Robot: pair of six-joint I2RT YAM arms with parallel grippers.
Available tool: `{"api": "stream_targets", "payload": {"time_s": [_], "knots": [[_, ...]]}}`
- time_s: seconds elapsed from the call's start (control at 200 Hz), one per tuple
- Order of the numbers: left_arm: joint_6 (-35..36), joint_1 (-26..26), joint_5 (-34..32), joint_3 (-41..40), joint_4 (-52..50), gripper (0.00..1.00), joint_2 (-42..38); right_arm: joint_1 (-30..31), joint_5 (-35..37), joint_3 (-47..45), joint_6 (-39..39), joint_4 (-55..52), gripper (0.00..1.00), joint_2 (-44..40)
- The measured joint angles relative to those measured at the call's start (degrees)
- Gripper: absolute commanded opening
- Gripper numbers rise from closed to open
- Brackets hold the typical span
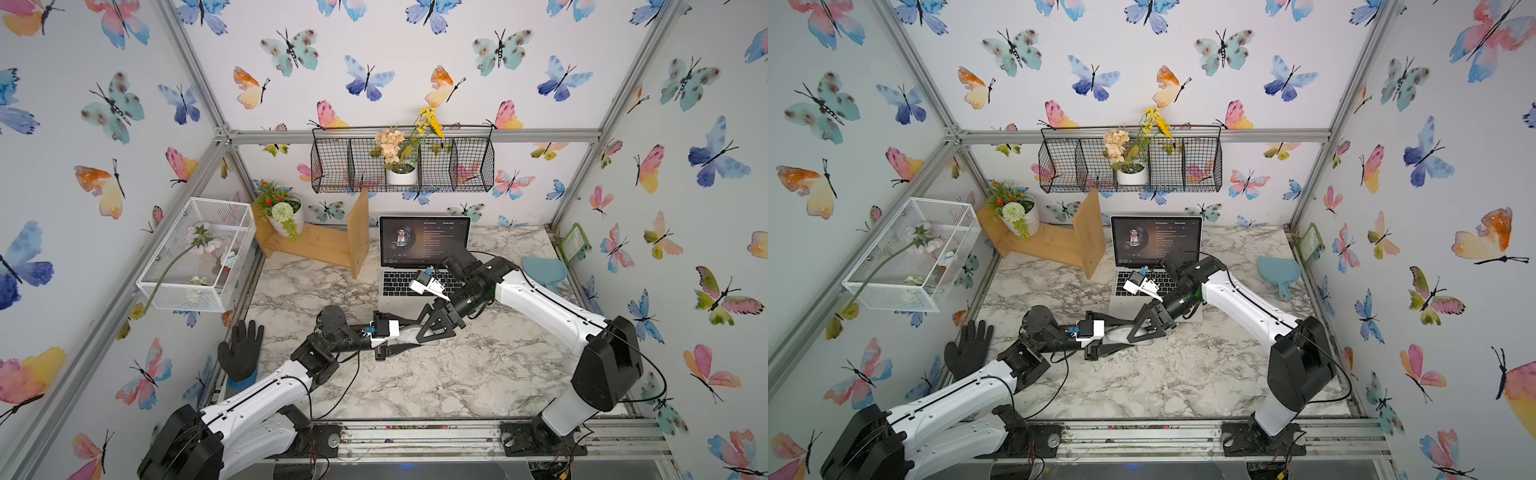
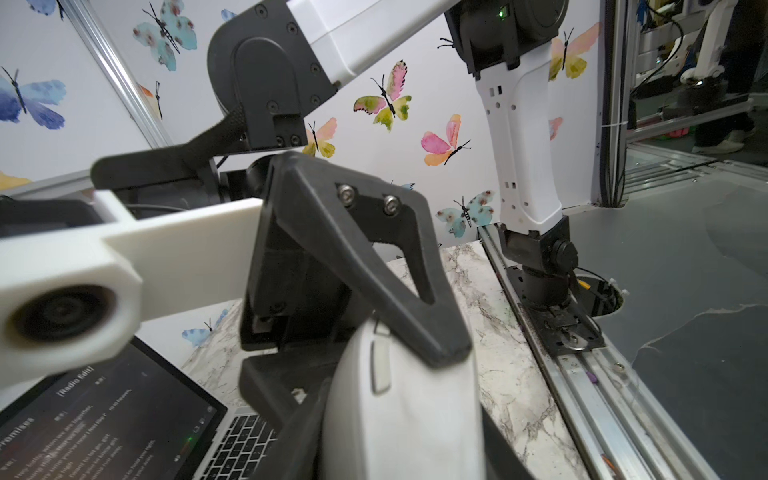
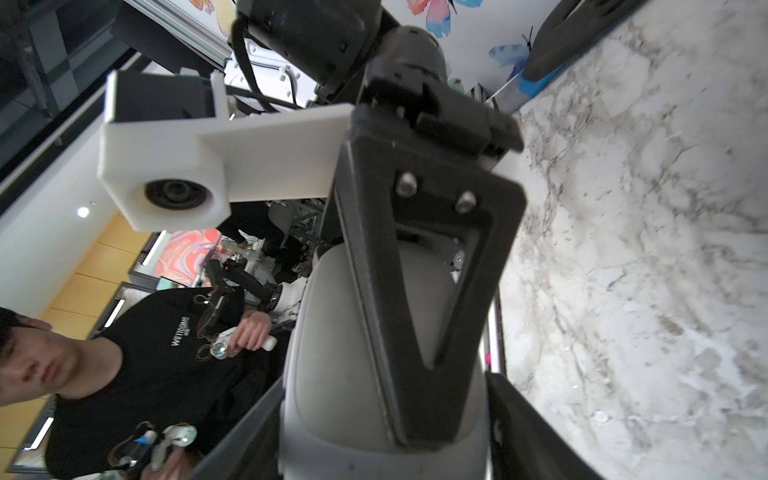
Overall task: Remove the wireless mouse receiver from the laptop
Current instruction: Place the mouse at the center of the board.
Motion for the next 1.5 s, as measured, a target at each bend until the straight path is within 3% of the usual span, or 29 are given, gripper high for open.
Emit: {"api": "stream_targets", "payload": {"time_s": [0.235,0.33,0.4,0.526,0.611,0.681,0.766,0.926,1.056,1.211,1.406,1.502], "knots": [[-1.8,-0.2,-0.4,-0.9,-2.3,0.07,-1.4,-0.3,2.6,1.0,3.5,6.6,0.84,0.0],[-2.6,-0.2,-1.3,-0.9,-3.3,0.05,-1.4,-0.6,6.8,2.6,3.8,6.8,0.86,-0.1],[-4.5,0.2,-2.3,-0.9,-3.8,0.05,-1.4,-1.4,17.0,3.1,4.3,8.9,0.96,-2.2],[-11.8,4.2,-3.1,-0.7,-3.9,0.07,-1.0,-2.6,45.6,-5.0,1.2,22.1,0.98,-14.0],[-18.7,9.1,-3.0,0.4,-4.4,0.13,0.8,-4.0,57.8,-15.1,-7.6,34.2,0.98,-22.9],[-24.3,12.6,-2.7,1.5,-5.5,0.15,2.4,-6.4,63.4,-19.3,-12.7,39.4,0.98,-25.0],[-27.7,14.4,-2.6,2.3,-8.5,0.14,2.6,-13.1,62.3,-17.0,-15.9,41.0,0.98,-21.3],[-31.7,14.6,-4.3,2.1,-15.0,0.23,0.2,-25.8,59.3,-13.8,-25.1,38.0,0.98,-11.9],[-34.4,14.9,-4.2,2.0,-18.8,0.24,2.6,-26.1,60.8,-13.6,-35.0,33.1,0.99,-3.4],[-37.4,15.1,-2.5,2.0,-23.1,0.24,11.3,-26.9,61.7,-11.5,-42.5,29.0,0.98,7.5],[-39.9,15.1,1.4,2.3,-22.5,0.2,21.6,-30.5,61.4,-9.0,-50.2,29.3,0.98,11.1],[-39.2,15.1,3.0,3.7,-23.4,0.21,26.0,-32.1,60.4,-5.7,-53.6,29.4,0.85,13.3]]}}
